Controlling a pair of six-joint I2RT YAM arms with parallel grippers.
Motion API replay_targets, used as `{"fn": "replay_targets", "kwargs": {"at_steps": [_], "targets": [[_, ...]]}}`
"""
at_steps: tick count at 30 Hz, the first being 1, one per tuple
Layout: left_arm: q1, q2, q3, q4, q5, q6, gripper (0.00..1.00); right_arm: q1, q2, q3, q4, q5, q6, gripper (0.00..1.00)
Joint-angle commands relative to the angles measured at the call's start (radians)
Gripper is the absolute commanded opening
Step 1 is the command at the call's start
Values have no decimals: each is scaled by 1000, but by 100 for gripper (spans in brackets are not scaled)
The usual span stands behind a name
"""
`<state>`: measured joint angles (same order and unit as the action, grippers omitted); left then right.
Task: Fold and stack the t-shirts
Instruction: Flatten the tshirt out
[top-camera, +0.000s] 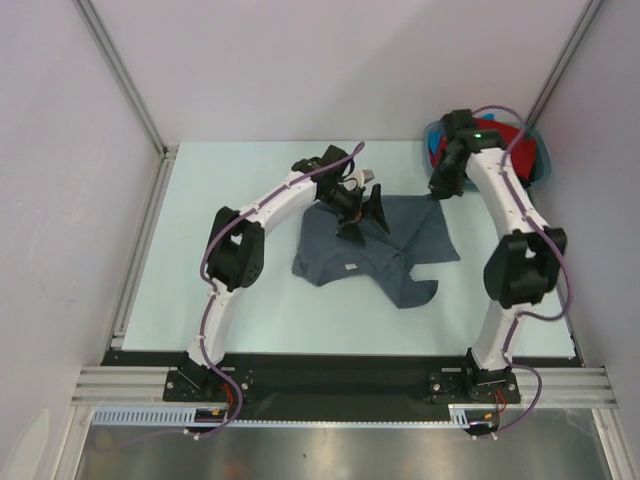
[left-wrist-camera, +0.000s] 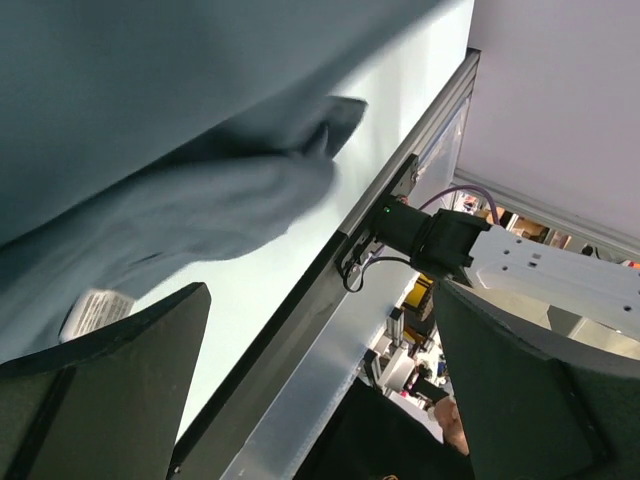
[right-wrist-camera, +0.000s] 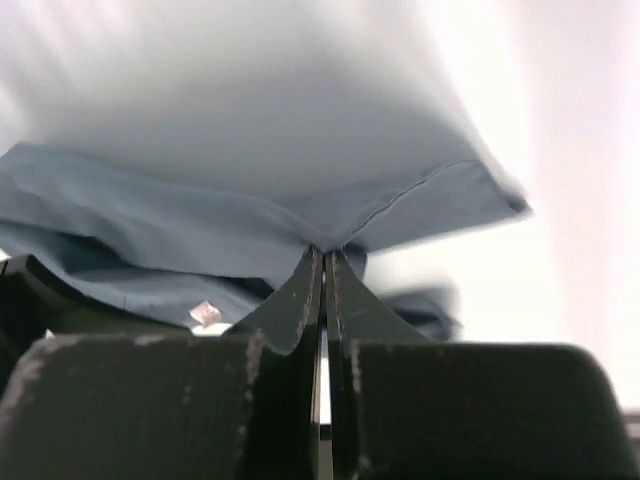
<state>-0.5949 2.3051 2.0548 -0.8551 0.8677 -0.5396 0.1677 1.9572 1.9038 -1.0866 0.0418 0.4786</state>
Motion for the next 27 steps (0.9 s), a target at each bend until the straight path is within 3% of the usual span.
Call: {"fn": "replay_targets", "kwargs": {"at_steps": [1,9,12,14,15,16,18,19,24,27], "targets": [[-8,-36,-21,4,7,29,100,-98,-177,-57,-62,229,26,0],[-13,-58,-58,-15,-6,52,100,-220,-334,-143,-160,532,69,0],[-14,-65,-62,-22,-15,61,100,-223,-368,-164,-173,540,57,0],[-14,-65,-64,-30,-21,67,100,-221,-370,-167,-180,500,54,12],[-14,-68,-64,-38,-27,70,100,-220,-371,-169,-183,497,58,23],[-14,-65,-64,-42,-32,75,100,-221,-371,-172,-177,483,57,48],[-16,-72,-65,-53,-36,84,100,-220,-376,-166,-162,466,52,74],[-17,-73,-64,-50,-36,86,100,-220,-376,-158,-148,446,43,83],[-26,-78,-64,-4,-9,58,100,-201,-350,-94,-133,377,20,91],[-28,-73,-58,-12,-93,46,100,-174,-325,-74,-113,302,-2,92]]}}
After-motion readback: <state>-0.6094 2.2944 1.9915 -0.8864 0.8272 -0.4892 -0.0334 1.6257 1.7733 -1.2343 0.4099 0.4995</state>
